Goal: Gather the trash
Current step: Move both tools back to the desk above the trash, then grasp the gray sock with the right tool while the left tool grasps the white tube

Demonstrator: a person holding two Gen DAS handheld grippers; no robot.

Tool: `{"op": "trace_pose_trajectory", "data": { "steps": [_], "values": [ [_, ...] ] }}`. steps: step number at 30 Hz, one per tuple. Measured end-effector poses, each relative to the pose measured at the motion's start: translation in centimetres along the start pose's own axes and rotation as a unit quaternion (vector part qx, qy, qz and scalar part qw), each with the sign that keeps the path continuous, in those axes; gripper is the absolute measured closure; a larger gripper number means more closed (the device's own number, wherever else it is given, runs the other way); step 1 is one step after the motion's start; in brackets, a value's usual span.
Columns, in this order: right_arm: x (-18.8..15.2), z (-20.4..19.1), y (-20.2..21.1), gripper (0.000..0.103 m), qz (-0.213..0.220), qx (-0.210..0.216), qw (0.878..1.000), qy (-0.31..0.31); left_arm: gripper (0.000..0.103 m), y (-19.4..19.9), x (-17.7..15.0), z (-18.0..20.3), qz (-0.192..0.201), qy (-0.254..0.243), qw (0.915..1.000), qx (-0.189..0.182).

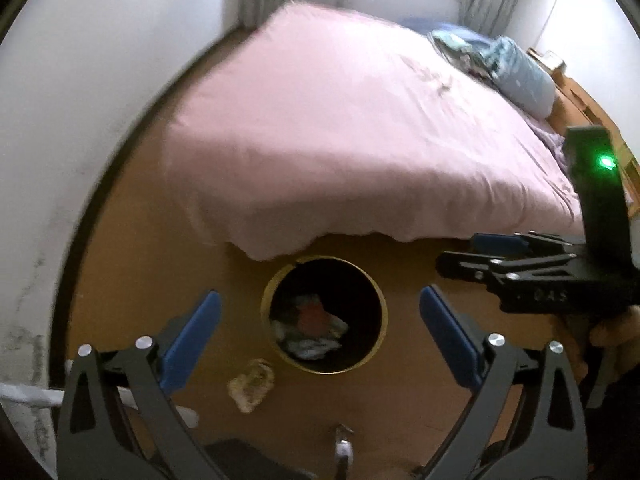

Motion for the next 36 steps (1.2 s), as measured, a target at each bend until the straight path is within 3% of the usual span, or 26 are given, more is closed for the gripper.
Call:
{"op": "trace_pose_trajectory", "data": {
  "steps": [5,8,10,13,14,16,17,21,22,24,28,32,35,36],
  "values": [
    [-0.9,-11.3,1.8,0.022,0.019,0.056,0.993,0.1,0.007,11.1,-4.0,-5.8,0.032,0.054,0.9945,0.084],
    [-3.0,-19.8,2.3,0.022,0.012,0.1,0.979,0.179,0.007,18.1,-8.5,-10.0,0.049,0.098,0.9821,0.153],
    [-5.4,-26.1,2.2,0.022,-0.001,0.134,0.963,0.236,0.007,22.4,-12.4,-12.9,0.051,0.143,0.97,0.19],
    [-10.3,-34.9,2.0,0.022,-0.026,0.173,0.932,0.319,0.007,28.3,-19.6,-16.8,0.042,0.222,0.9433,0.243],
    [-11.8,-37.0,1.9,0.022,-0.034,0.183,0.923,0.338,0.007,30.8,-22.9,-18.1,0.039,0.255,0.9287,0.266],
    [-15.9,-42.1,1.8,0.022,-0.06,0.209,0.897,0.385,0.007,33.6,-27.2,-19.5,0.032,0.297,0.9076,0.295],
    [-17.8,-44.0,2.0,0.022,-0.069,0.218,0.886,0.403,0.007,35.6,-30.4,-20.2,0.027,0.325,0.8912,0.315],
    [-26.0,-50.7,2.1,0.022,-0.1,0.234,0.834,0.49,0.007,40.2,-38.4,-20.9,0.017,0.4,0.8477,0.348],
    [-27.8,-51.9,2.0,0.022,-0.104,0.234,0.823,0.507,0.007,40.9,-39.9,-20.8,0.017,0.413,0.8403,0.351],
    [-30.1,-53.4,1.4,0.022,-0.103,0.226,0.812,0.528,0.007,42.3,-42.5,-20.4,0.016,0.43,0.8294,0.356],
    [-32.2,-54.2,-0.1,0.023,-0.11,0.21,0.808,0.54,0.007,43.3,-45.4,-20.2,0.016,0.436,0.8276,0.353],
    [-31.7,-54.0,-1.5,0.023,-0.119,0.196,0.815,0.533,0.007,42.4,-45.5,-20.6,0.009,0.425,0.8397,0.339],
    [-31.6,-54.3,-2.2,0.024,-0.122,0.195,0.812,0.536,0.007,41.0,-44.5,-20.6,0.006,0.407,0.8528,0.327],
    [-31.7,-54.3,-2.2,0.031,-0.122,0.194,0.81,0.539,0.007,40.6,-43.9,-20.9,0.006,0.402,0.8565,0.324]
  ]
}}
Point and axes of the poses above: each gripper's, at about its wrist camera, not at the fingertips, and y roughly against the way its jaws point, z to its right, x to its top, the point moved 6 cm from there along -y, roughly the way its jaws point, and after that the axes turned 12 degrees about -y, right-handed, at the moved point
